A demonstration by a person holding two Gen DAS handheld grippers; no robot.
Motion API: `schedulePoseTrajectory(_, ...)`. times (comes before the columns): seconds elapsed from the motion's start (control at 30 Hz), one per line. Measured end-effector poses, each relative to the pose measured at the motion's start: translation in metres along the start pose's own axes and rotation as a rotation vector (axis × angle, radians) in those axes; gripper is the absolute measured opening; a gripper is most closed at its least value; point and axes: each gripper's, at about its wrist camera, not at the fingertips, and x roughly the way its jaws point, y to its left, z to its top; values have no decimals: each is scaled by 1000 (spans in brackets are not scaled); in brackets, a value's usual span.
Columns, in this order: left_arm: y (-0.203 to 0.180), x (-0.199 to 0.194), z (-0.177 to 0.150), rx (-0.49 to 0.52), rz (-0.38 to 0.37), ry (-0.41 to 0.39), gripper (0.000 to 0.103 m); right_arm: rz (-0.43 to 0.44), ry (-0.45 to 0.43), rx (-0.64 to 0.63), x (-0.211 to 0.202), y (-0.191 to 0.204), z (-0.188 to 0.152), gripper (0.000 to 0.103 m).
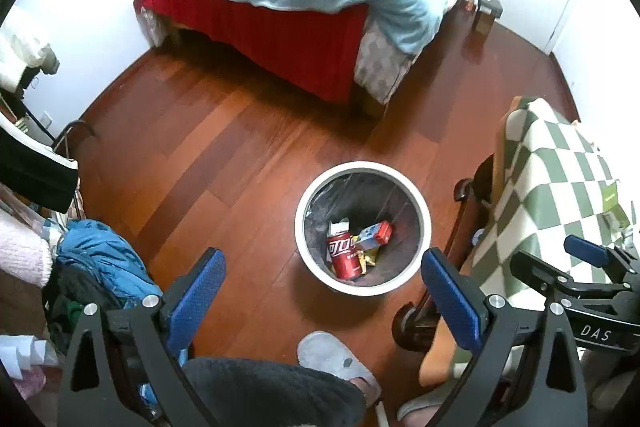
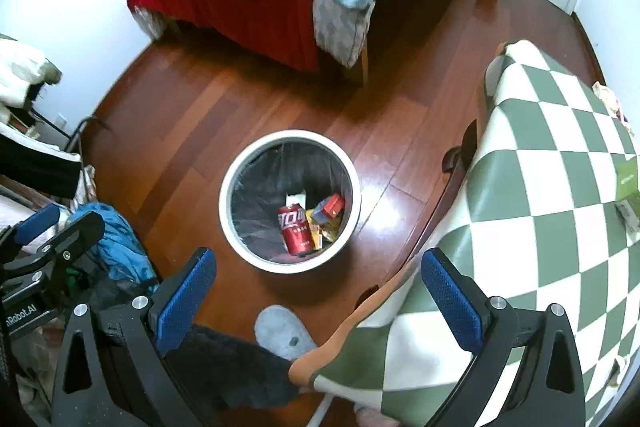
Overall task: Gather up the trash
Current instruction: 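Move both tools back from the bin to the table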
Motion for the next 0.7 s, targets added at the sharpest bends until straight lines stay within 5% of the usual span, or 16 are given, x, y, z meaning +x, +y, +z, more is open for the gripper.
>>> schedulePoseTrajectory(0.4, -36, -55, -12, 29, 55, -100, 100, 114, -158, 157, -91, -44, -34, 103)
schedulePoseTrajectory(0.57, -91, -40, -19, 80, -4, -93, 100, 85, -185, 297, -116, -114, -63, 103)
schedulePoseTrajectory(0.7, -169, -11, -28, 168, -62, -46, 100, -36, -163, 419, -123, -202, -88, 103)
